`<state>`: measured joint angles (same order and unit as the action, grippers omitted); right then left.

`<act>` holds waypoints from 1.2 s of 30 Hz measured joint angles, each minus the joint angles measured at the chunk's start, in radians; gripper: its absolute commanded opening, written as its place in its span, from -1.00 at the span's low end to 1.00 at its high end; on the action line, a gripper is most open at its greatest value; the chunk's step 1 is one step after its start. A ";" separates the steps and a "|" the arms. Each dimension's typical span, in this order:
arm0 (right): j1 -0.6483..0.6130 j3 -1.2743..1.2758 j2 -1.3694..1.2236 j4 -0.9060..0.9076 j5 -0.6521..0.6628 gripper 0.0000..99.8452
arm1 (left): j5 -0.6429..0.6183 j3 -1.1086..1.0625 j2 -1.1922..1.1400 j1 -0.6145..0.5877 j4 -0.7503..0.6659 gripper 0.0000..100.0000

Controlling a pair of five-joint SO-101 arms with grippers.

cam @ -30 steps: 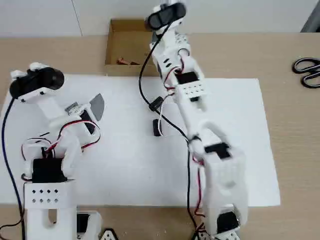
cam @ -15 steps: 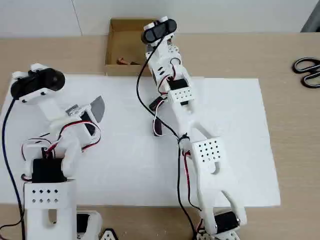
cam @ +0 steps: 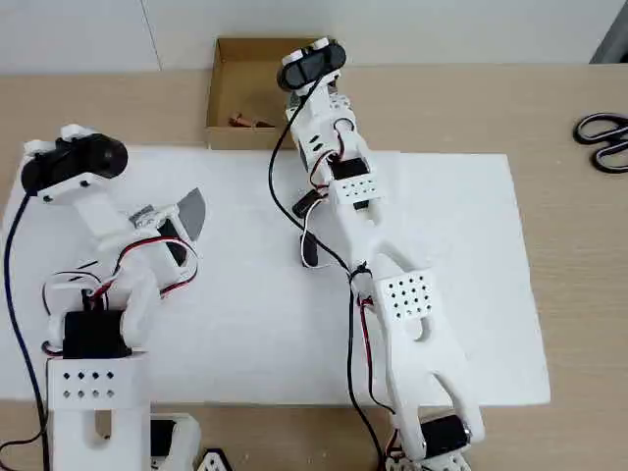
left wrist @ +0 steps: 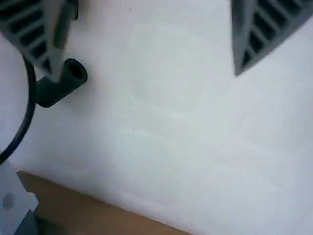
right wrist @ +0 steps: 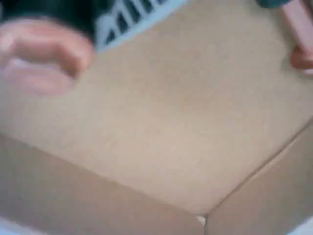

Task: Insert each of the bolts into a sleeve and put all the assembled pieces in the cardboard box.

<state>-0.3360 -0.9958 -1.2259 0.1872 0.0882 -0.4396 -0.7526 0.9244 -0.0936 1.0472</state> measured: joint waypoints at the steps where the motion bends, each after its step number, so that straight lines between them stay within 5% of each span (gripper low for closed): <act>1: 0.000 -0.009 0.002 0.012 0.000 -0.49 | 0.000 0.000 0.000 0.000 0.000 -0.56; 12: 0.005 -0.170 0.002 0.137 0.002 -0.49 | 0.000 0.000 0.000 0.000 0.000 -0.56; 19: 0.009 -0.598 0.005 0.583 0.002 -0.49 | 0.000 0.000 0.000 0.000 0.003 -0.56; 36: 0.015 -0.649 0.434 1.416 0.002 -0.49 | 0.000 0.037 0.493 0.000 0.143 -0.56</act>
<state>-0.3207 -1.6448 -0.7917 1.6034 0.0898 -0.4396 -0.7158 1.4170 -0.0936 1.1899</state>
